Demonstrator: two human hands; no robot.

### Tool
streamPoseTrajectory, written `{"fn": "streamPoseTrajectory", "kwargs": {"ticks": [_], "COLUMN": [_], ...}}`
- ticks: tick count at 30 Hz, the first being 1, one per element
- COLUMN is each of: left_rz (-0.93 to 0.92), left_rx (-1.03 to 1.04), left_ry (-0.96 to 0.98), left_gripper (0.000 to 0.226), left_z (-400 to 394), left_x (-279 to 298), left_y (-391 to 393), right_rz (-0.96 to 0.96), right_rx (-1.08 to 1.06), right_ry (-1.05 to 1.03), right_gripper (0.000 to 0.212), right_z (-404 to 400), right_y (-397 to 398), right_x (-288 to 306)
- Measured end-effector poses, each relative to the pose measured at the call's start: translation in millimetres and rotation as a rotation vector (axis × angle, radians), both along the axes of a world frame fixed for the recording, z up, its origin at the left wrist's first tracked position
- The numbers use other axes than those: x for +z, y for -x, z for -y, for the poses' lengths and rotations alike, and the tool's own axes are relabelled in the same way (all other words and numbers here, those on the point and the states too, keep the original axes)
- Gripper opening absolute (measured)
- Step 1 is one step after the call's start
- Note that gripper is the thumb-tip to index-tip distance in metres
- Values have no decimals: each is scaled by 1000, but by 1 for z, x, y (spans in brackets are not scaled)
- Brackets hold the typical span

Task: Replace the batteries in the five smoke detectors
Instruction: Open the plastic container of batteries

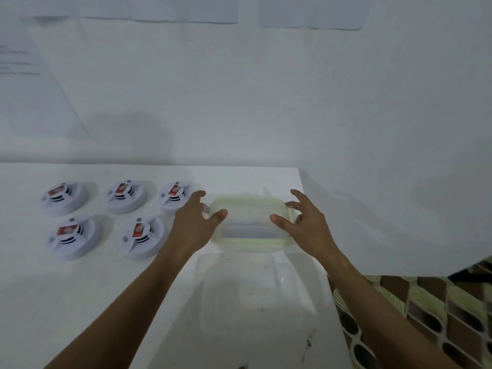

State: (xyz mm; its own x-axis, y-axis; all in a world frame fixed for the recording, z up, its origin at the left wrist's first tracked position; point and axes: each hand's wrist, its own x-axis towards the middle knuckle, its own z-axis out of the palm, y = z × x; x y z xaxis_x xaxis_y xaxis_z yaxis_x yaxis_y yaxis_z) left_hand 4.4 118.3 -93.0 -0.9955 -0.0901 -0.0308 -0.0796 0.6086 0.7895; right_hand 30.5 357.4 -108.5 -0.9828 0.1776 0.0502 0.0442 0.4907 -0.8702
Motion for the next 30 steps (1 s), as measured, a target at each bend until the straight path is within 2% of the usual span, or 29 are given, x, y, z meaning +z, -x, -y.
{"fn": "streamPoseTrajectory", "kwargs": {"ticks": [6, 11, 16, 21, 30], "left_rz": [-105, -43, -5, 33, 88], "left_rx": [-22, -98, -56, -33, -110], "left_ry": [10, -49, -83, -25, 150], "left_gripper": [72, 81, 88, 89, 93], "left_z": [2, -4, -16, -23, -19], "left_x": [41, 55, 34, -6, -35], "left_y": [16, 69, 119, 137, 153], "right_rz": [-80, -128, -65, 38, 127], "right_rx": [-30, -18, 42, 78, 179], "right_ry": [12, 1, 21, 24, -151], "right_gripper": [74, 73, 79, 83, 86], "right_z": [-1, -8, -15, -21, -26], "right_y": [11, 69, 121, 142, 162], "right_x": [30, 46, 30, -11, -44]}}
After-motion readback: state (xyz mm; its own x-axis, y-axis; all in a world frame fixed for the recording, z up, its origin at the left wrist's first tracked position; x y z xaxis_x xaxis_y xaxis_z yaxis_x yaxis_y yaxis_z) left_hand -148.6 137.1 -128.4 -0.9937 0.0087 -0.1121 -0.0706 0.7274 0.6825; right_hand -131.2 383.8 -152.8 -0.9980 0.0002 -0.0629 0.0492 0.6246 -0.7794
